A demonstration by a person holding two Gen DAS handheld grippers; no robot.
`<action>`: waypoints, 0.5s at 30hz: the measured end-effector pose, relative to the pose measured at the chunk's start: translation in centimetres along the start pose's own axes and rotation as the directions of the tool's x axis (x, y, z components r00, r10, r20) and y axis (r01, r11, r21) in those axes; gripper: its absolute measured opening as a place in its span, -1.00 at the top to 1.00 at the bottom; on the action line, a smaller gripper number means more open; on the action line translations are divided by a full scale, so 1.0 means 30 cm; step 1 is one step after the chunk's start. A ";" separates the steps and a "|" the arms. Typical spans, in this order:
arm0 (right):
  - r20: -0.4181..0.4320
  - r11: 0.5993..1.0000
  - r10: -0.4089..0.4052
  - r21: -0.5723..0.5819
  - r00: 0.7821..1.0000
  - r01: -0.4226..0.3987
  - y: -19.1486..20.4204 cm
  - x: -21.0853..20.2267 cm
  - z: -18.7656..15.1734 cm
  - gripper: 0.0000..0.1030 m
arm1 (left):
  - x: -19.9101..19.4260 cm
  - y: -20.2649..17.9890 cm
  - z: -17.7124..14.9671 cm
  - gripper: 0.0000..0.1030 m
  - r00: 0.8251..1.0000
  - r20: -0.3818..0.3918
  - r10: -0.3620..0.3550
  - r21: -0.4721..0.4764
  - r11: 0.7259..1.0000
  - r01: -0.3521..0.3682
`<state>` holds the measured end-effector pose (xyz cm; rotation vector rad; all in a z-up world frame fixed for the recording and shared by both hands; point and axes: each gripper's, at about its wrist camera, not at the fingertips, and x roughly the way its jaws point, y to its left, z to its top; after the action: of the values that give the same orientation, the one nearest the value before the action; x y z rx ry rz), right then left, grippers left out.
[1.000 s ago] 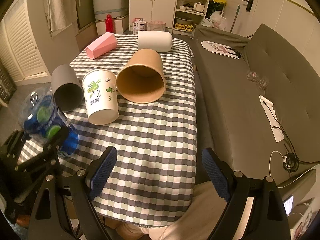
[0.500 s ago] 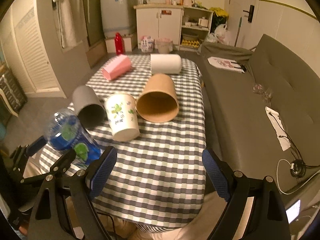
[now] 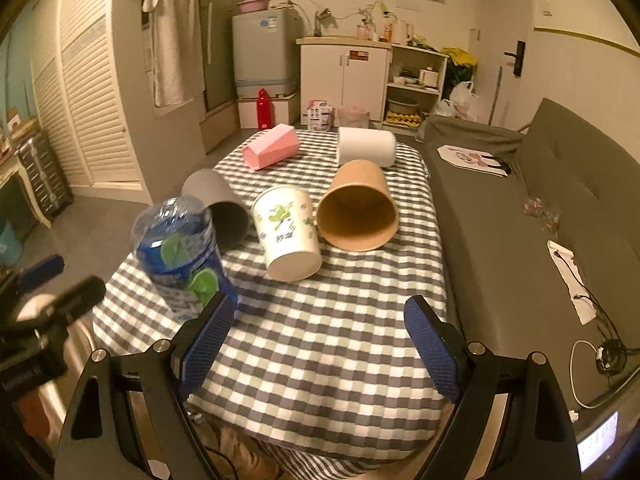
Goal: Flip cup upside down
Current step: 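Lower the bottle upright onto the table with the left gripper and open it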
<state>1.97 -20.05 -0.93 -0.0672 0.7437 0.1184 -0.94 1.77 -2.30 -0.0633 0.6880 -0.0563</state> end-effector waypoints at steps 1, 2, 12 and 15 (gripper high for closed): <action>0.000 1.000 0.004 -0.009 1.000 -0.004 0.010 0.006 -0.014 -0.69 | 0.003 0.008 -0.006 -0.71 1.000 -0.004 0.011 -0.005 1.000 -0.011; -0.003 1.000 0.005 -0.015 1.000 -0.005 0.012 0.008 -0.024 -0.69 | 0.004 0.016 -0.008 -0.71 1.000 -0.007 0.018 -0.009 1.000 -0.018; -0.011 0.998 0.021 -0.062 1.000 -0.021 0.046 0.022 -0.068 -0.84 | 0.019 0.052 -0.025 -0.93 0.998 -0.026 0.057 -0.048 0.997 -0.059; -0.013 0.998 0.019 -0.051 1.000 -0.020 0.038 0.026 -0.067 -0.86 | 0.020 0.056 -0.026 -0.93 0.998 -0.027 0.060 -0.045 0.997 -0.061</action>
<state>1.04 -19.04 -2.95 -0.1096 0.7540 0.1560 -0.93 3.37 -3.40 -0.0863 0.7165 0.0168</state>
